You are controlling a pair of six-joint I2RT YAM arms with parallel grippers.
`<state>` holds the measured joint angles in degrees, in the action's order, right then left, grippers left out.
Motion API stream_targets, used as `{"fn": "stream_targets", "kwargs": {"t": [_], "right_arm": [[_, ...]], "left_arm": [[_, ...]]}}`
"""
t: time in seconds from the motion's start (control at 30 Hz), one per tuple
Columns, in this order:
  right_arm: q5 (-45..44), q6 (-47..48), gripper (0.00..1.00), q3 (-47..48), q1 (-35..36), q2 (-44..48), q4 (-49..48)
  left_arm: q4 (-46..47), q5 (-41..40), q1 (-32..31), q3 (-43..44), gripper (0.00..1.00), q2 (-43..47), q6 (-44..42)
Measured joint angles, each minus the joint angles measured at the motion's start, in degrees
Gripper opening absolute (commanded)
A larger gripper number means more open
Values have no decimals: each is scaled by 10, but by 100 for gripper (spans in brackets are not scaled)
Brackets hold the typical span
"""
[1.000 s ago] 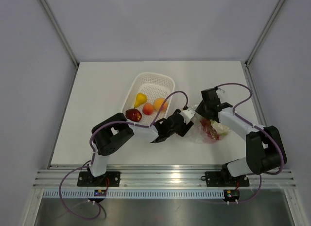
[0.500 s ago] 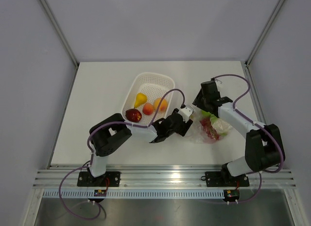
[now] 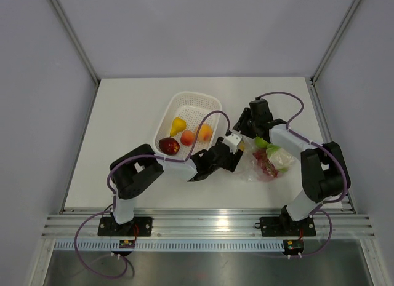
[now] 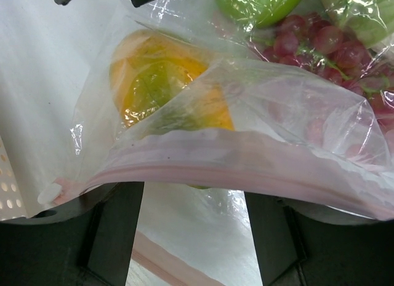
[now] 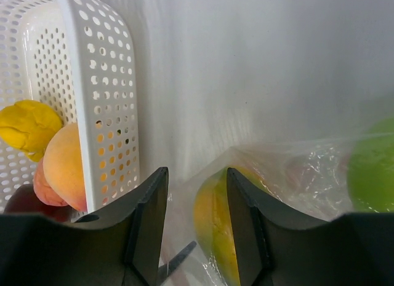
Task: Open the zip-top bag and remove the fake food
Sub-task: Pick up the fake fruit from the zipper food storage bag.
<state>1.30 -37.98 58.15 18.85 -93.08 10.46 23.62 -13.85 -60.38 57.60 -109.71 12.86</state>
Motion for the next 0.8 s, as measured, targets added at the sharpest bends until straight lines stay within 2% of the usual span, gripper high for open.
{"fn": "stream_targets", "kwargs": {"t": [0.6, 0.8], "right_arm": [[31, 23, 50, 0, 0, -44, -18], [44, 23, 50, 0, 0, -45, -21]], "left_arm": [[-41, -45, -1, 36, 70, -4, 53], [-78, -64, -1, 77, 71, -19, 55]]}}
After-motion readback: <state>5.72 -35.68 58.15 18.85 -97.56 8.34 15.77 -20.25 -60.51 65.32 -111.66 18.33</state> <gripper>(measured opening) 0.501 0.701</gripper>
